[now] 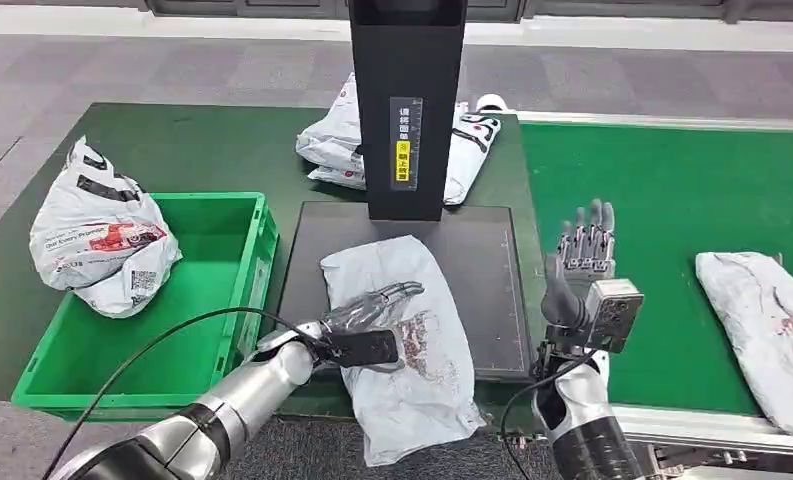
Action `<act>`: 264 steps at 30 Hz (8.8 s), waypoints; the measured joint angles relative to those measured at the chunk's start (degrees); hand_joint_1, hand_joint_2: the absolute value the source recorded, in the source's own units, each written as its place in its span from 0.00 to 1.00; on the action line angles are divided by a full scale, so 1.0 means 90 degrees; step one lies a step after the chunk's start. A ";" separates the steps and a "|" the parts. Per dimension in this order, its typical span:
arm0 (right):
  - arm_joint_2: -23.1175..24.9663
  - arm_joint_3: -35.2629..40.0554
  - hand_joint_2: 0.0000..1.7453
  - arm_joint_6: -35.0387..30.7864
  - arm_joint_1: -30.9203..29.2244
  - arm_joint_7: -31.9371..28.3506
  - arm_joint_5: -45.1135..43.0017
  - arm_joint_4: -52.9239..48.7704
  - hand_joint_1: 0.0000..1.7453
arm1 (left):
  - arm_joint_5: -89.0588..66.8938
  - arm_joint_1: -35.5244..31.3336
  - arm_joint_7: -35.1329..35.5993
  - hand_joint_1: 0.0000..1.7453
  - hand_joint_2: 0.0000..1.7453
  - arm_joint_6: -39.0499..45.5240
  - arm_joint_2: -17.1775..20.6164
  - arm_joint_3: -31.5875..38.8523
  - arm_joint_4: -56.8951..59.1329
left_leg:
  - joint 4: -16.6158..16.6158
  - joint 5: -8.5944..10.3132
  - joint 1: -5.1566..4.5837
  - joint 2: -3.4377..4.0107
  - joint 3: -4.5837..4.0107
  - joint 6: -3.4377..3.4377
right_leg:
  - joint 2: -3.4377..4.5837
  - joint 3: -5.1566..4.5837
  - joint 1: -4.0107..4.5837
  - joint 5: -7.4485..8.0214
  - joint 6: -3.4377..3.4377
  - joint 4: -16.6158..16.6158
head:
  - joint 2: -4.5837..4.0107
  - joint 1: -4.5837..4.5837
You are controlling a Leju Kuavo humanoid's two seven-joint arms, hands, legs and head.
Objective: Moved the parcel from conveyor to table for the left to box.
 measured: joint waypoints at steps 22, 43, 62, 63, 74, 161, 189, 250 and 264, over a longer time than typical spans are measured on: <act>-0.0027 -0.0253 1.00 0.0687 -0.0130 0.0304 -0.0194 0.0182 0.00 | -0.1365 -0.0666 0.0670 1.00 1.00 0.0381 0.0216 -0.0493 0.0260 | -0.0001 0.0015 0.0001 -0.0005 0.0007 -0.0009 | 0.0001 0.0010 0.0003 0.0013 0.0003 0.0002 | 0.0002 0.0000; 0.0160 -0.0253 1.00 0.0767 0.0079 0.0466 -0.0689 0.0406 0.00 | -0.2691 -0.1178 0.2867 1.00 1.00 0.4055 0.0732 0.1169 -0.1589 | -0.0002 0.0018 0.0007 0.0000 -0.0002 -0.0012 | 0.0001 -0.0001 0.0004 0.0014 0.0003 0.0005 | 0.0002 0.0000; 0.0240 -0.0253 1.00 0.0818 0.0186 0.0551 -0.0770 0.0425 0.00 | -0.6336 -0.0954 0.6514 1.00 1.00 0.4315 0.2453 0.3679 -0.1626 | -0.0005 0.0015 0.0007 0.0057 -0.0004 -0.0018 | 0.0063 -0.0028 0.0003 0.0026 -0.0009 0.0006 | 0.0000 -0.0005; 0.0240 -0.0255 1.00 0.0821 0.0186 0.0568 -0.0760 0.0427 0.00 | -0.6336 -0.0991 0.6680 1.00 1.00 0.4147 0.2585 0.3629 -0.1362 | -0.0005 0.0016 0.0007 0.0059 -0.0003 -0.0018 | 0.0070 -0.0031 0.0005 0.0026 -0.0009 0.0006 | 0.0000 -0.0002; 0.0262 -0.0670 1.00 0.1348 0.0182 0.0967 -0.0439 0.0427 0.00 | -0.6086 -0.1640 0.3593 0.00 0.00 -0.0985 0.2732 0.2997 0.0202 | -0.0007 0.0021 0.0006 0.0025 0.0008 -0.0024 | 0.0028 -0.0001 0.0001 0.0023 -0.0011 0.0006 | 0.0000 0.0000; -0.0245 -0.2743 1.00 -0.2720 0.0346 0.2740 0.6737 0.1789 0.00 | 0.3470 -0.0131 0.0721 0.00 1.00 0.1285 -0.0937 0.1579 -0.0287 | 0.0005 0.0015 -0.0005 -0.0012 -0.0029 -0.0009 | -0.0008 -0.0028 -0.0006 0.0022 0.0003 -0.0001 | 0.0000 0.0000; -0.1418 -0.4656 1.00 -0.1171 -0.0187 0.5314 0.8408 0.4979 1.00 | 0.3526 -0.0100 0.0763 0.00 1.00 0.1086 -0.0872 0.1545 0.0002 | 0.0014 0.0010 0.0010 -0.0010 -0.0005 0.0034 | -0.0008 0.0036 0.0008 0.0028 0.0042 -0.0050 | 0.0000 0.0000; 0.0581 -0.0703 1.00 -0.2430 0.1593 0.1780 0.5045 -0.1526 1.00 | 0.2917 -0.0071 0.0048 0.00 1.00 0.2453 -0.0542 0.1698 -0.0303 | -0.0005 0.0025 0.0011 -0.0028 -0.0023 0.0008 | -0.0023 0.0008 0.0008 0.0022 0.0017 -0.0030 | 0.0002 0.0000; 0.0206 -0.0051 1.00 -0.1729 0.1107 0.3959 0.6256 -0.0148 1.00 | 0.3147 -0.0037 0.0362 0.00 1.00 0.2225 -0.0520 0.2091 -0.0386 | -0.0004 0.0025 0.0011 -0.0036 -0.0029 0.0009 | -0.0023 0.0006 0.0007 0.0022 0.0018 -0.0030 | 0.0000 0.0000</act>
